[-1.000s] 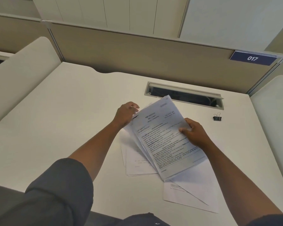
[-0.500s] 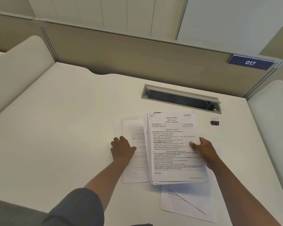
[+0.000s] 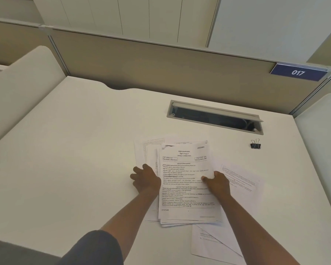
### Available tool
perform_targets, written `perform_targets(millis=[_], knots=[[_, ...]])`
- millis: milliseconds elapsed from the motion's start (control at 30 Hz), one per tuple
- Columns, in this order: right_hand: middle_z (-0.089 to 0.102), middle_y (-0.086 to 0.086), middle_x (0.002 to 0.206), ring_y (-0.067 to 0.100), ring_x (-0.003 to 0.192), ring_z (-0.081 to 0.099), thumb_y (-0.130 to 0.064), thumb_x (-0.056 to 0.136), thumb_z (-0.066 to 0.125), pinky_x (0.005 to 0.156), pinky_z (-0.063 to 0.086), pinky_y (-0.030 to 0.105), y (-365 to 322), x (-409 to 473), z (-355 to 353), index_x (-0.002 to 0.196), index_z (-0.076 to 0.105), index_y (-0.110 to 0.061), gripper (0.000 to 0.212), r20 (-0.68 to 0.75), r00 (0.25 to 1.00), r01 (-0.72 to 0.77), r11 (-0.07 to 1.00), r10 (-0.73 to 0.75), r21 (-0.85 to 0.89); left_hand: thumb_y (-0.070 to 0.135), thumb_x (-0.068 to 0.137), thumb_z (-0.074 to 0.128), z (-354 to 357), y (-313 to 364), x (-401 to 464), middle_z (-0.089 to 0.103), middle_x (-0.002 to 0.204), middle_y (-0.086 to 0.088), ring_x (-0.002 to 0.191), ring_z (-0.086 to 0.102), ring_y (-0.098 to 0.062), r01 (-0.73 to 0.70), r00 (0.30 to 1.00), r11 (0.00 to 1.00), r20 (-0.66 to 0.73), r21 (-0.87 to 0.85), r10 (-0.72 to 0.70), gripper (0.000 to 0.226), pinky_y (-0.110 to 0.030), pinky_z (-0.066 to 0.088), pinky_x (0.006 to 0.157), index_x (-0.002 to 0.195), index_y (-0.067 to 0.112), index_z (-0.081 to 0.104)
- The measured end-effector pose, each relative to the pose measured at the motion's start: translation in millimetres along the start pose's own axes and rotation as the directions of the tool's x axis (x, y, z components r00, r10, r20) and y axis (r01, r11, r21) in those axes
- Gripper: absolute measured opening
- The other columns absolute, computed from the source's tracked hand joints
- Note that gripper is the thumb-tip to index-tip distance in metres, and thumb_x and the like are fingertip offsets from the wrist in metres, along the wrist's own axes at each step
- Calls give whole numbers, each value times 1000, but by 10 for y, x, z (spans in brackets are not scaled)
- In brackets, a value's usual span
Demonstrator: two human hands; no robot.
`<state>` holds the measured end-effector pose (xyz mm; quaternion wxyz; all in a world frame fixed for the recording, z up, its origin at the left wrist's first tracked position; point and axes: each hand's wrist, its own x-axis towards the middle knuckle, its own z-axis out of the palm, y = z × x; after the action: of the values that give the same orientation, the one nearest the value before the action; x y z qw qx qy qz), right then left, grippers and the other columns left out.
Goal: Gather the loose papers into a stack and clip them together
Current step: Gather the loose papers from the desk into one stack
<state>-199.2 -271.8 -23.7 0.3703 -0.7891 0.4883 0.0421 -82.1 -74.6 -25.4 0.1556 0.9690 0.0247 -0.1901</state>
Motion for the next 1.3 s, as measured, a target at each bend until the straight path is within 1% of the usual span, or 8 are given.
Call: perform_targets(millis=[167, 333, 433, 567, 767, 933, 1100, 1300], knots=[[62, 10, 113, 33, 112, 55, -49, 85, 61, 93, 47, 42, -113, -99, 81, 111, 61, -12, 45, -54, 998, 26, 962, -43, -273, 9, 86, 58, -14, 5, 3, 38, 124, -18, 110, 47, -37, 2, 999, 997, 43, -75, 2, 41, -37, 50, 83, 122, 8, 40], [61, 15, 121, 33, 115, 56, -36, 90, 63, 94, 45, 35, -179, -148, 109, 125, 54, -2, 49, -9, 997, 74, 993, -75, -95, 12, 93, 50, -79, 10, 6, 42, 127, -22, 109, 56, -41, 73, 995, 917, 90, -393, -41, 36, -42, 48, 88, 126, 4, 38], [64, 11, 120, 27, 104, 58, -32, 91, 63, 88, 45, 34, -237, -177, 100, 122, 55, -3, 43, 11, 999, 43, 998, -43, 35, 19, 93, 54, -118, 3, 10, 52, 125, -20, 108, 58, -36, 128, 985, 824, 170, -552, -39, 44, -38, 48, 82, 129, 0, 38], [63, 5, 112, 19, 95, 55, -31, 90, 65, 83, 45, 30, -251, -184, 100, 122, 54, -8, 41, 71, 997, -18, 985, 6, 170, 20, 86, 64, -104, -41, 12, 64, 109, -10, 95, 62, -24, 152, 950, 757, 306, -636, 67, 41, -35, 53, 81, 121, 1, 53], [71, 5, 111, 27, 100, 68, -22, 88, 66, 92, 56, 47, -181, -155, 125, 120, 62, -9, 35, 237, 971, -125, 894, 22, 431, 18, 70, 72, -77, -172, 40, 74, 100, -7, 91, 72, -29, 212, 914, 639, 382, -740, 138, 36, -51, 58, 86, 104, 11, 64], [73, 4, 114, 27, 102, 69, -21, 91, 61, 93, 55, 49, -177, -157, 65, 122, 65, -14, 32, 354, 934, -157, 837, -46, 524, 5, 95, 51, -207, -253, -7, 74, 105, -15, 96, 70, -38, 389, 827, 461, 523, -797, 205, 23, -56, 56, 85, 111, 11, 65], [74, 3, 112, 25, 100, 71, -19, 90, 62, 92, 56, 49, -193, -185, 96, 116, 67, -14, 27, 331, 938, -96, 838, -105, 537, 5, 93, 59, -182, -330, -19, 74, 105, -13, 94, 71, -35, 344, 828, 482, 502, -806, 249, 21, -47, 60, 71, 113, 10, 64], [75, 5, 107, 24, 97, 72, -21, 91, 63, 92, 56, 45, -294, -145, 138, 111, 69, -11, 23, 305, 945, -76, 830, -117, 553, 10, 93, 62, -159, -445, 86, 72, 114, -8, 100, 70, -32, 209, 905, 555, 374, -805, 203, 22, -56, 54, 90, 114, 17, 61]])
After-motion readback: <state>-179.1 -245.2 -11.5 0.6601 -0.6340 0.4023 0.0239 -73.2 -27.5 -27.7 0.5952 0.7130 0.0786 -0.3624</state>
